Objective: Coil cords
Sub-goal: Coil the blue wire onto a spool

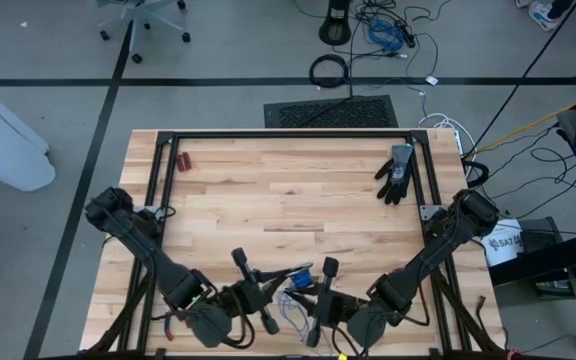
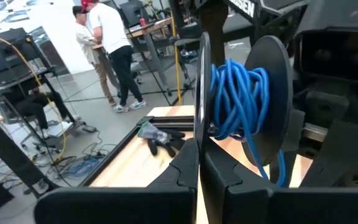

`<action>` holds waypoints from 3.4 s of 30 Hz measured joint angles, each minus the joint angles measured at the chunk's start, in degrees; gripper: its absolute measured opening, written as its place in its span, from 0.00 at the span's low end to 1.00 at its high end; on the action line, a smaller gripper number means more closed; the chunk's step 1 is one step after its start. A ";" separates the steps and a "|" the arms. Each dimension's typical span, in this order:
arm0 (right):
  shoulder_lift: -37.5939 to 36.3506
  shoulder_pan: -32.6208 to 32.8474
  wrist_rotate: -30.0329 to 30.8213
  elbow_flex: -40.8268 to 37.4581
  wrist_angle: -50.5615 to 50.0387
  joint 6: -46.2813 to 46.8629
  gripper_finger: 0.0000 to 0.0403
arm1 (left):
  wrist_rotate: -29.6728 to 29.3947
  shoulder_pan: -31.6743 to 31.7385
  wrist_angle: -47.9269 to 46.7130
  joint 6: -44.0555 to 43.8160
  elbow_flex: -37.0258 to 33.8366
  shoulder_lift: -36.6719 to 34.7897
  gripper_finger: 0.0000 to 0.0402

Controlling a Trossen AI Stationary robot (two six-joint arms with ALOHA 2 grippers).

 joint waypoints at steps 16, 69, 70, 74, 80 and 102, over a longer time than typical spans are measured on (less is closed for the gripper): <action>-0.03 0.40 -0.06 -0.04 -4.94 1.13 0.04 | -0.09 -4.04 0.50 -0.01 -0.04 -2.93 0.02; -1.89 7.12 -8.10 -0.02 -19.68 18.07 0.23 | 16.05 -0.94 -0.60 -1.55 0.02 -6.18 0.02; -1.89 7.03 -8.27 -0.02 -19.20 18.10 0.23 | 16.07 -1.02 -0.60 -1.55 0.02 -6.18 0.02; -1.84 6.68 -10.13 0.00 -17.66 17.73 0.23 | 16.07 -1.09 -0.61 -1.55 0.00 -6.18 0.02; 0.48 6.02 -10.72 0.02 -12.45 14.01 0.32 | 16.07 -1.07 -0.59 -1.53 0.00 -6.16 0.02; 9.14 -0.27 -7.56 0.00 4.18 7.56 0.23 | 16.05 -1.09 -0.83 -1.50 -0.02 -6.11 0.02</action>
